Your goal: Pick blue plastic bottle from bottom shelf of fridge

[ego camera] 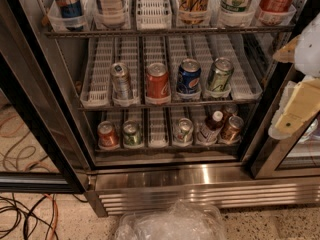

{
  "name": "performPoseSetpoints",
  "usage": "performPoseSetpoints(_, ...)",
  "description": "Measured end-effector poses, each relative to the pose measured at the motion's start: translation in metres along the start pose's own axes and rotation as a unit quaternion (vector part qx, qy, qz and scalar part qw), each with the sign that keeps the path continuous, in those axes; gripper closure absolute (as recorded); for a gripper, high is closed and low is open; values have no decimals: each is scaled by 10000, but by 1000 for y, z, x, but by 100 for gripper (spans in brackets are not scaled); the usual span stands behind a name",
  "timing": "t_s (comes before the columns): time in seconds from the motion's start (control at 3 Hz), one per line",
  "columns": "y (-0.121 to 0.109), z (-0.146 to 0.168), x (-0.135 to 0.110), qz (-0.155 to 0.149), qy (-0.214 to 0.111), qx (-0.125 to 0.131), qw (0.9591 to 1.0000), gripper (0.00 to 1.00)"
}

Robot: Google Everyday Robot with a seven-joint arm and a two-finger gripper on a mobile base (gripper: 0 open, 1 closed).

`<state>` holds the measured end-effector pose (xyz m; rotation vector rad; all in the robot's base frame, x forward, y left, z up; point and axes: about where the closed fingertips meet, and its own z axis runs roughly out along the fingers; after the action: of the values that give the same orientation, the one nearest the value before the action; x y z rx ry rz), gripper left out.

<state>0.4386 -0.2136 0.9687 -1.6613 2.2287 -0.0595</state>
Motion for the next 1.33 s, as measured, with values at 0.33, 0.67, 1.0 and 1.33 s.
performPoseSetpoints(0.33,11,30,5,367,-617,-73,9974,0)
performPoseSetpoints(0.67,28,60,-1,778,-1441,-87,9865,0)
performPoseSetpoints(1.0,25,54,-15,970,-1800,-8,9789,0)
performPoseSetpoints(1.33,25,54,-15,970,-1800,-8,9789,0)
